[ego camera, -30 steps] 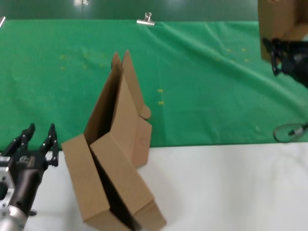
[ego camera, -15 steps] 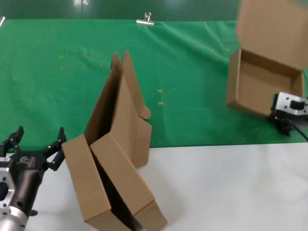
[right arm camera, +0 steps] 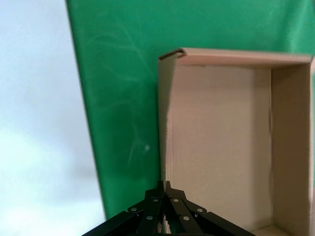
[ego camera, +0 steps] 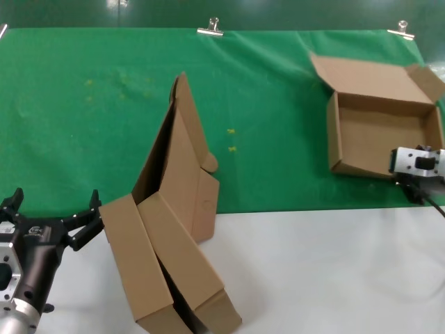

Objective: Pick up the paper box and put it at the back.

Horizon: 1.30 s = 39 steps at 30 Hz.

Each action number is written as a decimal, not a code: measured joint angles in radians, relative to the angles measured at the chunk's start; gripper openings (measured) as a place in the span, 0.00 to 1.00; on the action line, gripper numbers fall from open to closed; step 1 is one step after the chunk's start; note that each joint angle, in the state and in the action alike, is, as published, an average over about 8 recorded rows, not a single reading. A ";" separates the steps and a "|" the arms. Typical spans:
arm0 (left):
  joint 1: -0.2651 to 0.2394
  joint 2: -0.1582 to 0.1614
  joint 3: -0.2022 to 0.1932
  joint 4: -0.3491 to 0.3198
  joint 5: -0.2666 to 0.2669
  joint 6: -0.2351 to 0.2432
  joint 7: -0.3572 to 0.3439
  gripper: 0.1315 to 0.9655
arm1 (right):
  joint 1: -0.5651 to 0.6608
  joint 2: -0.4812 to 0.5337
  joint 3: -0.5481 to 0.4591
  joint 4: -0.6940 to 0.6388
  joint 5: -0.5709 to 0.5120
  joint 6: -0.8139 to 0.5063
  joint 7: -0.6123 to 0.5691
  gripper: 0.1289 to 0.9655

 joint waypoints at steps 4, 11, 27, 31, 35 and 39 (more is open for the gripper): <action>0.000 0.000 0.000 0.000 0.000 0.000 0.000 0.91 | -0.007 -0.003 0.022 0.001 0.028 0.008 -0.029 0.02; 0.000 0.000 0.000 0.000 0.000 0.000 0.000 0.94 | -0.007 0.007 0.049 0.002 0.065 -0.011 -0.079 0.05; 0.000 0.000 0.000 0.000 0.000 0.000 0.000 1.00 | -0.076 0.177 0.158 0.188 0.188 -0.183 0.006 0.28; 0.000 0.000 0.000 0.000 0.000 0.000 0.000 1.00 | -0.172 0.286 0.210 0.363 0.240 -0.264 0.168 0.38; 0.000 0.000 0.000 0.000 0.000 0.000 0.000 1.00 | -0.304 0.402 0.296 0.542 0.344 -0.312 0.330 0.47; 0.000 0.000 0.000 0.000 0.000 0.000 0.000 1.00 | -0.473 0.511 0.373 0.720 0.500 -0.303 0.495 0.60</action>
